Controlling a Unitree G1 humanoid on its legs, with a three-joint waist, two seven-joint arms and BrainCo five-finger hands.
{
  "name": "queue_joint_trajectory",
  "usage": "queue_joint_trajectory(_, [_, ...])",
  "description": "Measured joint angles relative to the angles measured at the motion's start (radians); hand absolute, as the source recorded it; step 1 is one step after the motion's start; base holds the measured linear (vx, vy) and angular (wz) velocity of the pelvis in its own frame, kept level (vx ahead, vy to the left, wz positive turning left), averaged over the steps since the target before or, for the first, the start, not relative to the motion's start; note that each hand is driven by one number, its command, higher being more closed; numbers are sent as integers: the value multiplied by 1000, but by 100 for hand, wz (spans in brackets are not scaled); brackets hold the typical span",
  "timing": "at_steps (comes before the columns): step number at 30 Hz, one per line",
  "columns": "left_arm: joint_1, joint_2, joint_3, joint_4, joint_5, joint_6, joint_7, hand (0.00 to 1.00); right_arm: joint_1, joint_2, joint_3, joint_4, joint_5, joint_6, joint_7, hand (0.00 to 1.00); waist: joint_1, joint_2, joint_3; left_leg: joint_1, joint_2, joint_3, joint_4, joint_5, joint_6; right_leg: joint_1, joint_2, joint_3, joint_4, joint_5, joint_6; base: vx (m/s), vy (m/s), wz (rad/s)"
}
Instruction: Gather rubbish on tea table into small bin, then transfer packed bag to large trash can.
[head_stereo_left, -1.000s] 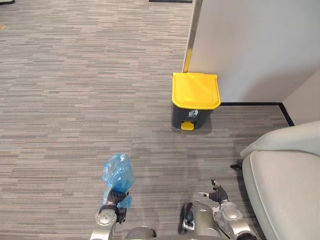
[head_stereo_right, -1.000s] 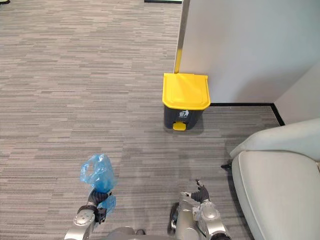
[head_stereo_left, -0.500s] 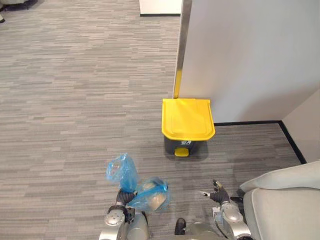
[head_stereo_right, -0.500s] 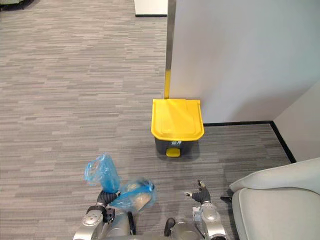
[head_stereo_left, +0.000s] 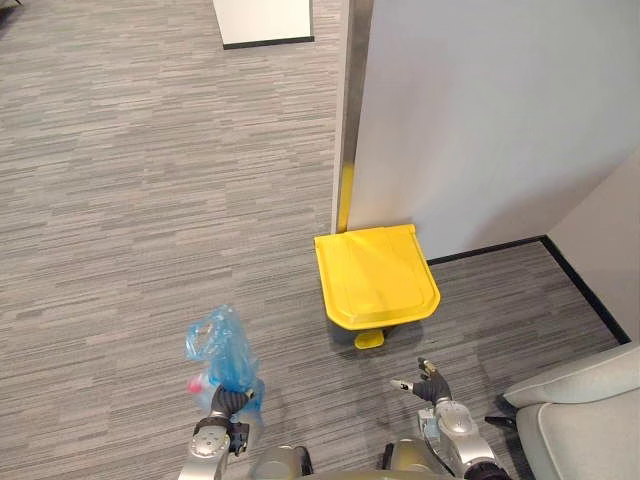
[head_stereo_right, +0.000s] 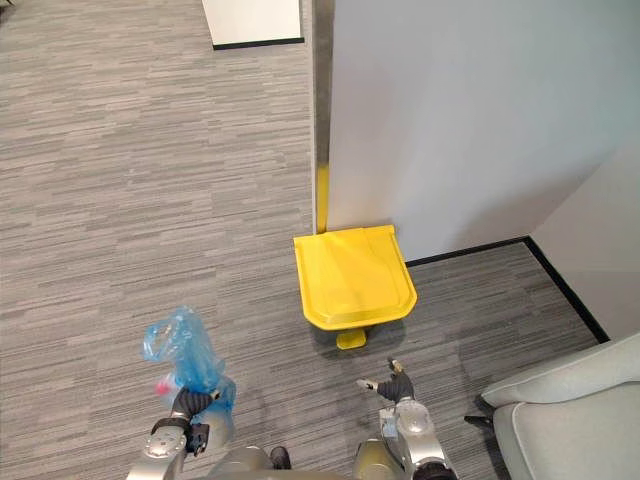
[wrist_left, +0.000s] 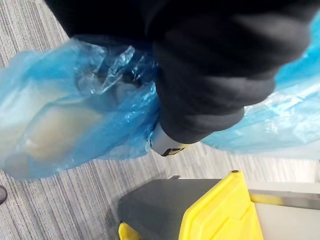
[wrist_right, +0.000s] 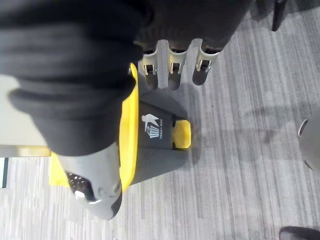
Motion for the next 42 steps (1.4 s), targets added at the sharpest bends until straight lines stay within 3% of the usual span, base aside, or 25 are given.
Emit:
queue_joint_trajectory(1, [0, 2, 0, 4, 0, 0, 0, 100, 1, 0, 1, 0, 0, 0, 0, 0, -1, -3, -2, 6, -1, 0, 0, 0, -18, -3, 11, -1, -67, 37, -11, 185, -120, 5])
queue_joint_trajectory(2, [2, 11, 2, 9, 0, -1, 0, 100, 9, 1, 4, 1, 0, 0, 0, 0, -3, -27, -11, 13, -20, -5, 2, -9, -35, -4, 17, 5, -171, 161, -33, 219, -115, 11])
queue_joint_trajectory(3, [-7, -12, 2, 35, 0, 1, 1, 100, 13, -24, 3, 23, -1, -1, -1, 0, -15, -5, -13, 27, -8, -25, 3, -25, -59, 14, 30, 9, -166, 168, -44, 216, -98, 12])
queue_joint_trajectory(6, [-6, -50, 1, 44, 0, -3, -3, 100, 19, -60, -2, 40, 0, 1, -4, 0, -22, 36, -25, 30, 33, -45, -16, -22, -64, 66, 84, -14, -267, 184, -59, 173, -109, -6])
queue_joint_trajectory(10, [-32, -52, 0, 51, 0, -3, -4, 100, 63, -70, -11, 40, 1, 2, -8, 0, -25, 32, -23, 13, 56, -84, 13, -7, -94, 137, 108, -61, -378, 216, -55, 78, -58, 29])
queue_joint_trajectory(12, [-39, -66, -3, 50, 0, -2, -6, 100, 82, -64, -30, 38, 6, 1, -8, 0, -17, 26, -18, -68, 76, -99, 213, -6, -97, 205, 103, -96, -448, 238, -49, 42, -12, 47])
queue_joint_trajectory(14, [-25, -76, -5, 50, 0, -2, -6, 100, 79, -57, -32, 35, 24, 0, -7, 0, -12, 23, -14, -123, 91, -85, 331, 1, -129, 254, 95, -104, -497, 258, -48, 21, 28, 14])
queue_joint_trajectory(15, [-12, -81, -6, 49, 0, -1, -7, 100, 79, -53, -46, 29, 26, -2, -8, 0, -13, 25, -13, -122, 96, -72, 293, -9, -115, 263, 94, -103, -507, 263, -44, 17, 68, 3])
queue_joint_trajectory(18, [-21, -79, -7, 49, 0, 0, -11, 100, 60, -46, -77, 28, 44, -7, -9, 0, -17, 54, -15, -67, 75, -72, 108, -2, -120, 250, 106, -93, -528, 284, -22, 13, 95, -1])
queue_joint_trajectory(22, [-27, -70, -8, 58, 0, 0, -11, 100, 61, -42, -93, 31, 44, -6, -9, 0, -8, 38, -9, -29, 47, -68, 20, 8, -104, 257, 108, -81, -580, 325, -20, -20, 68, -8])
queue_joint_trajectory(28, [-11, -49, -8, 80, 1, -1, -3, 100, 71, -39, -113, 41, 45, -6, -8, 0, -18, 49, -14, 24, 28, -64, -110, 52, -86, 275, 118, -57, -653, 377, -25, -68, 7, -12])
queue_joint_trajectory(33, [-9, -39, -15, 98, 1, -1, -2, 100, 76, -39, -112, 71, 45, -4, -8, 0, -17, 49, -15, 37, 28, -58, -152, 73, -94, 282, 134, -39, -706, 416, -36, -73, -33, -11])
queue_joint_trajectory(42, [-8, -42, -18, 98, 0, -1, -3, 100, 82, -46, -112, 70, 44, -4, -8, 0, -19, 33, -24, 43, 32, -76, -171, 77, -100, 283, 140, -49, -707, 414, -35, -5, -6, 1])
